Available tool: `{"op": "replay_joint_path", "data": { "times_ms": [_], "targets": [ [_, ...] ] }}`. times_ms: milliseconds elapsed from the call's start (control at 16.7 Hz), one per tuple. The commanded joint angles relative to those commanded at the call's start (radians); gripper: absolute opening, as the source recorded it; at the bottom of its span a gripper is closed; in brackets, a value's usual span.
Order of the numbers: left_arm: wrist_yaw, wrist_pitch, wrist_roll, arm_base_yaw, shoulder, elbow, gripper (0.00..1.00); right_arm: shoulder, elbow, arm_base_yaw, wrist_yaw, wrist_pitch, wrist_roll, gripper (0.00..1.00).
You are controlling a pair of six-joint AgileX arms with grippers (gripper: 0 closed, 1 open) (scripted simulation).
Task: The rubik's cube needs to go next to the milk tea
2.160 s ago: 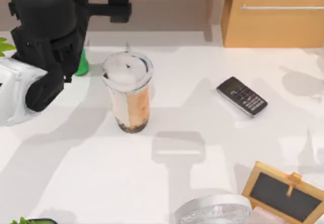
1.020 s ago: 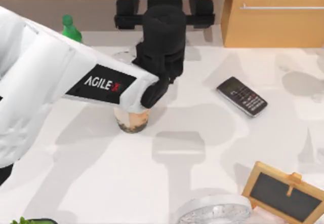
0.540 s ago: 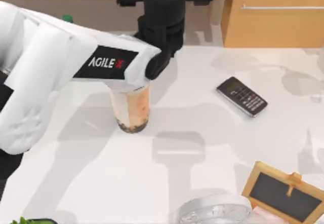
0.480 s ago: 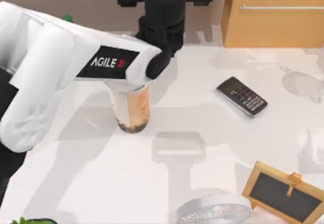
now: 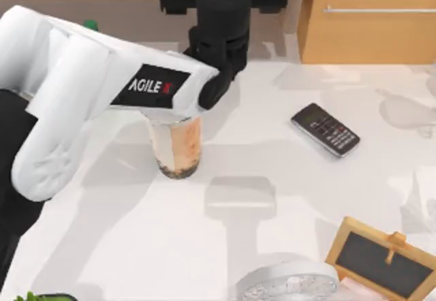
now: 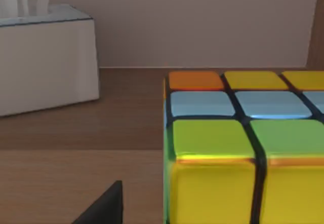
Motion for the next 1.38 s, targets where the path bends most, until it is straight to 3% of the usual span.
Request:
{"op": "replay_joint_path", "data": {
  "times_ms": [660,1380],
  "targets": [
    [0.0,0.0,0.0,0.0,0.0,0.0,0.02,0.0,0.0,0.0,0.0,0.0,0.0,1.0],
    [-0.001,-0.013,0.0,-0.001,-0.029,-0.014,0.0,0.0,0.0,0.0,0.0,0.0,0.0,1.0]
  ]
}}
